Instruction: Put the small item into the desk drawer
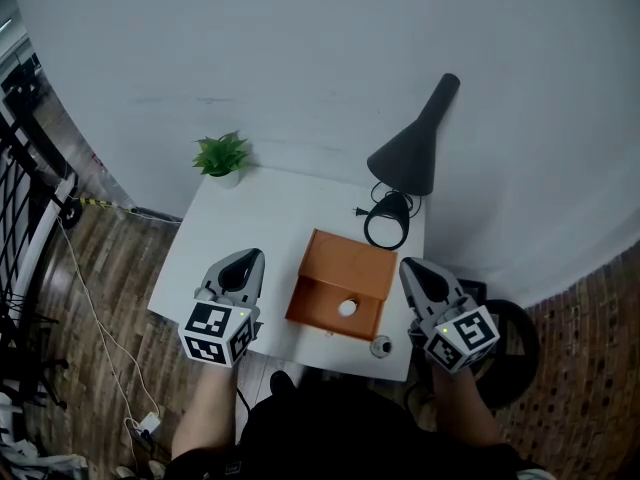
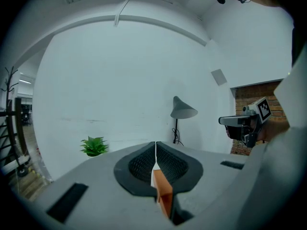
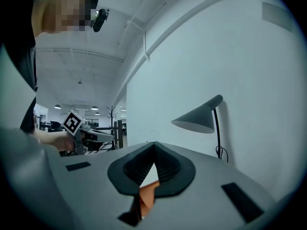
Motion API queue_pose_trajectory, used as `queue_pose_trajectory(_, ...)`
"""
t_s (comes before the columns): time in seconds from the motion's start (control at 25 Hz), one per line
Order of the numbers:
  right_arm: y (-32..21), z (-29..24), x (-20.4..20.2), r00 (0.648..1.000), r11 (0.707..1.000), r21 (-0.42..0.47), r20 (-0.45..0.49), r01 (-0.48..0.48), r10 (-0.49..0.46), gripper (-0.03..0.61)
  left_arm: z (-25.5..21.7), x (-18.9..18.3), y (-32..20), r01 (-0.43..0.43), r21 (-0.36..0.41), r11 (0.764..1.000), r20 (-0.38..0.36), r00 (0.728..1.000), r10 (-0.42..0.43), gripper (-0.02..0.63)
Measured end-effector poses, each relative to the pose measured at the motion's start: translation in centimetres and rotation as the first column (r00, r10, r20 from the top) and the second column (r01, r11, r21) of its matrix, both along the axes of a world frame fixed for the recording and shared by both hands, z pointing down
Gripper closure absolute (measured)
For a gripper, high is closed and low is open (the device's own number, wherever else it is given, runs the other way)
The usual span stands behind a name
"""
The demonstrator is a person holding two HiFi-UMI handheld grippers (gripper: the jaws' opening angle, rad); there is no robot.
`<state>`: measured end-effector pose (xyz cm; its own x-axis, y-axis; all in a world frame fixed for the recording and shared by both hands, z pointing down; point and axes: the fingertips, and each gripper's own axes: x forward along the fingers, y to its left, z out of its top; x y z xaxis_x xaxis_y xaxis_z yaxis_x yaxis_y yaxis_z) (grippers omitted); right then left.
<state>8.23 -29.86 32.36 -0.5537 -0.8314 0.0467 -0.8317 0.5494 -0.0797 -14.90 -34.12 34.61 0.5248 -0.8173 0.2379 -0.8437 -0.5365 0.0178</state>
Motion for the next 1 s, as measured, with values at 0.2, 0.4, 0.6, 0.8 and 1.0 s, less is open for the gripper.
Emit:
queue_pose_trajectory(0.2,0.1,-0.5,0.2,1.0,1.0,0.019,-0.012,-0.009,0.009,0.575,0.5,0.0,-0.1,0.0,-0.012,1.0,0.005,1.0,0.0,0.597)
queue_pose_trajectory(0.4,0.4,-0.7,0.0,1.0,0.999,0.032,-0.02,-0.004,0.005,0.576,0.6,0.2,0.0,-0.006,-0.017,1.0,0.006,1.0,0.006,0.597)
queue_pose_trajectory(0.6,0.8,-0.7,-0.5,1.0,1.0,0.029,-0.022,-0.001,0.002,0.576,0.9,-0.2,0.5,-0.012,-0.026,1.0,0.01,1.0,0.012,0.597)
queue_pose_trajectory(0.8,0.9,-0.7,-0.9,1.0,1.0,0.026,-0.02,0.006,-0.006,0.576,0.9,-0.5,0.5,-0.016,-0.027,1.0,0.013,1.0,0.016,0.597)
queue_pose_trajectory(1.0,1.0,-0.6,-1.4,1.0,1.0,0.02,-0.023,0.02,-0.019,0.576,0.8,-0.5,0.7,-0.017,-0.027,0.999,0.016,1.0,0.017,0.597)
